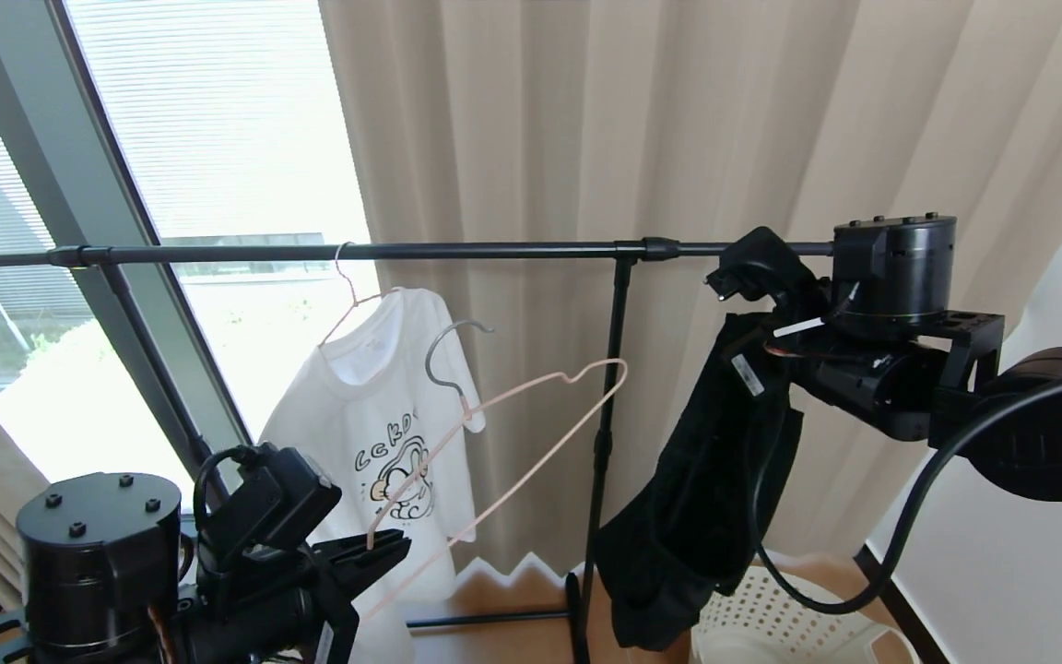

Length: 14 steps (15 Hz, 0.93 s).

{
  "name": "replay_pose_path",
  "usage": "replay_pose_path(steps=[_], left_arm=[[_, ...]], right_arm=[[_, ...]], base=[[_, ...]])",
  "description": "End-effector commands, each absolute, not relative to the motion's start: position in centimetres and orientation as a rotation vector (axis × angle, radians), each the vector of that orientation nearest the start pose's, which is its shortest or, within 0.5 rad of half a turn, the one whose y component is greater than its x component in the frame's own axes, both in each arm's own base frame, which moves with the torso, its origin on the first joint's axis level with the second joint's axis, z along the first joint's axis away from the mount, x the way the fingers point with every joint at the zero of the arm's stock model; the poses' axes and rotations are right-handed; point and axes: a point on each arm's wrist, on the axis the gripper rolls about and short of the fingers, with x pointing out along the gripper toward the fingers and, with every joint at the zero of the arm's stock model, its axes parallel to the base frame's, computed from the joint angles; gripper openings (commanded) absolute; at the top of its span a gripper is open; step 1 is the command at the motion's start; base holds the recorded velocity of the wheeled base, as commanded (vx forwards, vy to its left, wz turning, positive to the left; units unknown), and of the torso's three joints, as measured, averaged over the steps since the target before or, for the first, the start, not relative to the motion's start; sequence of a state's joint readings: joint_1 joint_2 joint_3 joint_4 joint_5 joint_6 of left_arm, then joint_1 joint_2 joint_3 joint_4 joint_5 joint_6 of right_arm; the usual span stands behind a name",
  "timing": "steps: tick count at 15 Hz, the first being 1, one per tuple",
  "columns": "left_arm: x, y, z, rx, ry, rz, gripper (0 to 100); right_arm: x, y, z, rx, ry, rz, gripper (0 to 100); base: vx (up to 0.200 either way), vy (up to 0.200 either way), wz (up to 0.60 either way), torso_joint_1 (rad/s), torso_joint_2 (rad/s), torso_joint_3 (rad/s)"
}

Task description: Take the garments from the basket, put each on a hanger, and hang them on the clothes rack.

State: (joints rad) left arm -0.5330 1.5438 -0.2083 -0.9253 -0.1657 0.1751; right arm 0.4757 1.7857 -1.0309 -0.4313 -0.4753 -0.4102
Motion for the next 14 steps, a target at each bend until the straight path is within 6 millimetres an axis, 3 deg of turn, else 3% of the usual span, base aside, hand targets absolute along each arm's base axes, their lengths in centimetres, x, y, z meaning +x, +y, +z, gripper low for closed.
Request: replay_pose_path(steps=[1, 6, 9, 14], left_arm=[[16.5, -10.2, 10.5, 0.244, 0.356, -0.736, 0], [15.9, -10.4, 10.4, 0.24, 0.36, -0.802, 0], [15.8, -10.8, 10.2, 0.24, 0.369, -0.84, 0], [15.6, -11.3, 10.0, 0.24, 0.376, -0.868, 0]], right_arm=[[31.9, 15.0, 18.5, -0.562, 0.293, 0.015, 0], [33.0, 15.5, 17.7, -0.571, 0.298, -0.065, 0], [32.9, 15.7, 17.6, -0.571, 0.299, -0.081, 0], [31.6, 18.0, 17.5, -0.554, 0.283, -0.017, 0]], base=[[0.0, 0.0, 0.0, 0.0, 0.0, 0.0], [0.0, 0.0, 0.0, 0.0, 0.0, 0.0], [0.0, 0.0, 0.0, 0.0, 0.0, 0.0], [0.0, 0.0, 0.0, 0.0, 0.0, 0.0]])
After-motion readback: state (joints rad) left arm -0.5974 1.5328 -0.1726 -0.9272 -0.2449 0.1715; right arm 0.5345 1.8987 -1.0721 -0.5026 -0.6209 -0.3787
